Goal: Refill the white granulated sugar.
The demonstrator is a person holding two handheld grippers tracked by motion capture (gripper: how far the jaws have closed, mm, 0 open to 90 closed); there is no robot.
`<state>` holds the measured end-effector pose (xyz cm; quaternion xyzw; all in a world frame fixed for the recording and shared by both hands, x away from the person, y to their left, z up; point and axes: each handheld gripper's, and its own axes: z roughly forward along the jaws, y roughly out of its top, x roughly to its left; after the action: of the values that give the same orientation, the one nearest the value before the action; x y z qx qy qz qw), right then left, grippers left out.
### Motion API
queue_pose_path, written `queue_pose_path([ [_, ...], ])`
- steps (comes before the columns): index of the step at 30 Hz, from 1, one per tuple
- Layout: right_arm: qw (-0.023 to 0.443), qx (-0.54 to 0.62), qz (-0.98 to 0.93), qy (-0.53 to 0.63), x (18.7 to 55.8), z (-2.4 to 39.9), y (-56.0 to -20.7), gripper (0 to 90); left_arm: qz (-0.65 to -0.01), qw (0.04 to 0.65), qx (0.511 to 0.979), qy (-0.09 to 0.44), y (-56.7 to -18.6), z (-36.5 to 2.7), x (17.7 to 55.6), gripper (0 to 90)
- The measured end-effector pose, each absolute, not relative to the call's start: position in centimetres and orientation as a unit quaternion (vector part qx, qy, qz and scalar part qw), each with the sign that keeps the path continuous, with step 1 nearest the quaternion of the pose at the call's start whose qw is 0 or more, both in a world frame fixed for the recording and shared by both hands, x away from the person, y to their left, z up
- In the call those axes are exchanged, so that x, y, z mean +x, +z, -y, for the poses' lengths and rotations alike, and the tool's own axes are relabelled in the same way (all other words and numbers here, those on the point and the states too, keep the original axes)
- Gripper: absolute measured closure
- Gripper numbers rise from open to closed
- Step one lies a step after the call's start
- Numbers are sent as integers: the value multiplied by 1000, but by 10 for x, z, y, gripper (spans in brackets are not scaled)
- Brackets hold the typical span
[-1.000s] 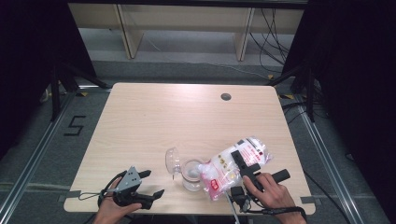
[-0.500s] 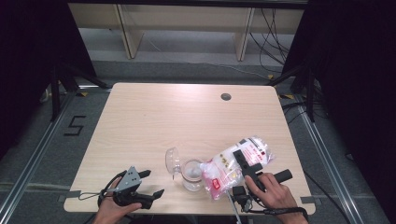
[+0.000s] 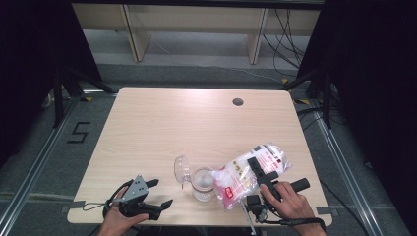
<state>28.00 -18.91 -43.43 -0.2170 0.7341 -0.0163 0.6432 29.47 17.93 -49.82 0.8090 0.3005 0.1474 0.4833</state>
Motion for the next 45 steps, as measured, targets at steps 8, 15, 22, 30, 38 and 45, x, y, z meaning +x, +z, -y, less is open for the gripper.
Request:
queue_pose_path([
  [8,640,-217,-737,-8,279,183,-438,529,-297,485,809,146,-499,-179,295,157],
  [15,643,-208,-737,-8,279,186,-438,530,-296,484,810,146,-498,-179,295,157],
  [22,640,-214,-738,-13,278,186,-439,530,-297,485,810,145,-498,-179,295,157],
  [30,639,-224,-736,-11,280,181,-440,531,-295,486,810,144,-499,-178,294,157],
  [38,641,-205,-739,-8,279,187,-438,533,-293,484,811,145,-498,-178,294,157],
  [45,636,-226,-737,-10,278,179,-440,533,-302,483,809,143,-498,-177,293,157],
])
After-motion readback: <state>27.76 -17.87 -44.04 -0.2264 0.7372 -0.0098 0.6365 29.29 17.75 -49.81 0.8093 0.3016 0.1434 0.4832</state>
